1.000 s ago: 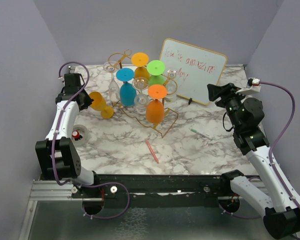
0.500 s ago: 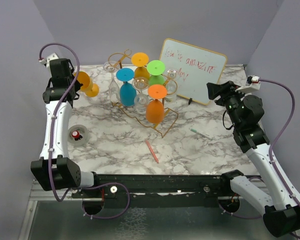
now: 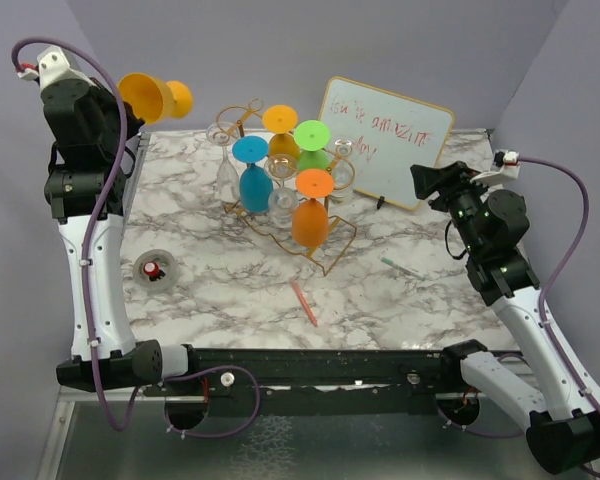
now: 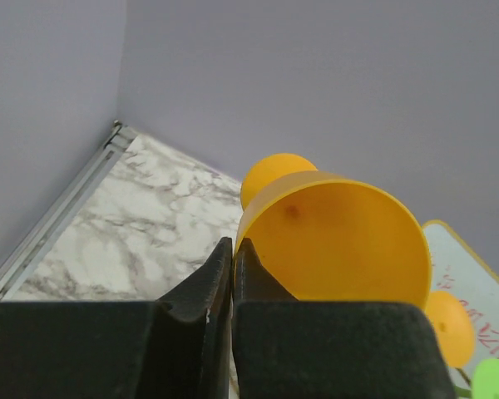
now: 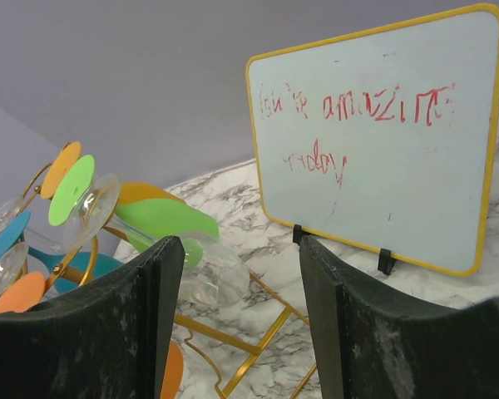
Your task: Place the wine glass upside down on the wine glass rack
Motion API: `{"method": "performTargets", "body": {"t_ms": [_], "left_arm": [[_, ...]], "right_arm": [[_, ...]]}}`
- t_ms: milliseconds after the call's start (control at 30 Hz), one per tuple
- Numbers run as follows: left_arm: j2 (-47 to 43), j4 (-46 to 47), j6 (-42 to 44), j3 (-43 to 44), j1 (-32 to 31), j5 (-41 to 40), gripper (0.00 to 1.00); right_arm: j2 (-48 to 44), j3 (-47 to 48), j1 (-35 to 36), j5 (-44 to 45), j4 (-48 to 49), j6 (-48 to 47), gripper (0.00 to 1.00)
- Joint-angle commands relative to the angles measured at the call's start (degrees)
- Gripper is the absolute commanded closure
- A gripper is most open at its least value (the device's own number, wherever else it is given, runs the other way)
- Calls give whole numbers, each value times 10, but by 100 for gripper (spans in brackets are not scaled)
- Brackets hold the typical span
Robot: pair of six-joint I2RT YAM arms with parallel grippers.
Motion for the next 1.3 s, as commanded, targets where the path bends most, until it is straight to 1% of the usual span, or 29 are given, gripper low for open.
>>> {"method": "performTargets", "body": {"t_ms": [0, 100, 233, 367, 433, 500, 567, 733, 933, 1100, 1267], "left_arm": [[10, 32, -32, 58, 3, 111, 100], [21, 58, -54, 78, 3, 172, 100], [35, 100, -95, 64, 3, 272, 100], [35, 199, -171, 17, 0, 366, 100], [36, 259, -214, -5, -14, 404, 100], [39, 299, -233, -15, -40, 413, 100], [49, 308, -232, -9, -68, 411, 100], [75, 329, -243, -3, -147, 412, 100], [92, 383, -286, -20, -214, 429, 100], [94, 389, -296, -32, -263, 431, 100], [83, 393, -299, -64, -309, 420, 100]], "right_arm": [[5, 23, 1, -28, 18, 5, 36], [5, 23, 1, -29, 20, 8, 34], [-5, 11, 1, -20, 29, 15, 32], [-11, 2, 1, -24, 36, 20, 30], [-12, 4, 1, -28, 38, 23, 29], [-13, 4, 1, -32, 43, 28, 28], [-14, 3, 1, -41, 55, 35, 27], [1, 6, 1, -98, 111, 35, 25], [49, 53, 1, -188, 171, 7, 25], [73, 75, 1, -249, 231, -9, 24], [65, 76, 1, -288, 259, -19, 24]]}}
